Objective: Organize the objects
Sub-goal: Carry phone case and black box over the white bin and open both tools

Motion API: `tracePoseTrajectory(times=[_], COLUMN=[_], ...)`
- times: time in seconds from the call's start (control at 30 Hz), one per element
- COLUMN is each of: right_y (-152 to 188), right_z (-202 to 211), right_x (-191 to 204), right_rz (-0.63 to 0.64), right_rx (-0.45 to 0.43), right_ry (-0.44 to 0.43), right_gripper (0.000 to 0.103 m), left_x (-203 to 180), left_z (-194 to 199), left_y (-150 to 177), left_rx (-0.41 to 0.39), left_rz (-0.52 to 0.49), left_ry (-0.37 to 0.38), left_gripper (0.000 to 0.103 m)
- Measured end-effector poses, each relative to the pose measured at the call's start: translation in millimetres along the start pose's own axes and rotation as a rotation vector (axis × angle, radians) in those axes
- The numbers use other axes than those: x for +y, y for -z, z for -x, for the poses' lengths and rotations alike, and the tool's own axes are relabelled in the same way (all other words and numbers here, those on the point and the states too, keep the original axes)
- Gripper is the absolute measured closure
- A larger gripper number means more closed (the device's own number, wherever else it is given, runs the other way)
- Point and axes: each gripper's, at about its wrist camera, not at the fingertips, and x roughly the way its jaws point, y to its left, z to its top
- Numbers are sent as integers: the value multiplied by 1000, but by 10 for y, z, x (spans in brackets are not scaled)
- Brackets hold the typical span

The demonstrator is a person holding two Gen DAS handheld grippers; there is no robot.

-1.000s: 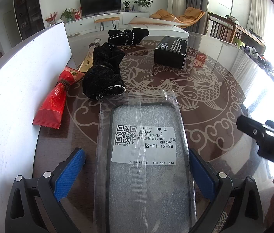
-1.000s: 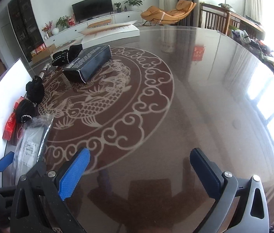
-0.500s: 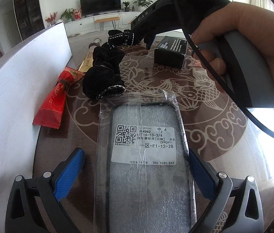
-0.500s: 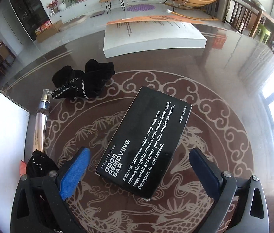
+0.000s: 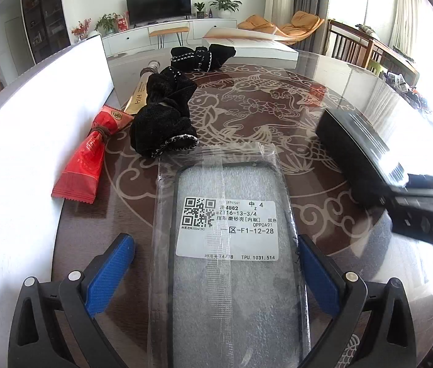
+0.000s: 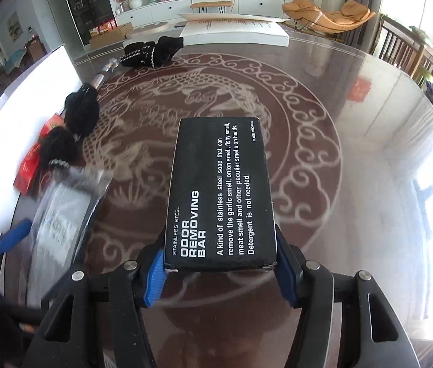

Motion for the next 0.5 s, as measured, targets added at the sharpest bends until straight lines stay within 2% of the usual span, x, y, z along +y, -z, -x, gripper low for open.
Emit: tracePoseTrajectory(times=[0.13,0.17,0.23,0.3,0.33,0.4,0.5], right_y=[496,541,538,460,415,349,360], right_z=[272,289,291,270,250,229,292], right_x=[0,-3,-11,-19,-3,-16,-87], right_rz=[-11,-16,-20,-29,-29,-27,-78], right_rx=[13,18,33,30,25,17,17], right_ry=[10,16,20,31,25,9,8], right_gripper=[42,40,26,25,27,44,45], left_x=[1,-2,-5,1,1,8,80], left_z=[2,-3,-5,-14,-9,67,171], left_y=[-2,-5,-16,-39,-42,-6,58], left_rx=[2,3,11,33,29,-23,-29], left_rz=[0,-2,-8,-27,-41,-62,-38], left_ry=[5,9,10,27,31,36,62], left_gripper=[0,0,0,0,0,27,28])
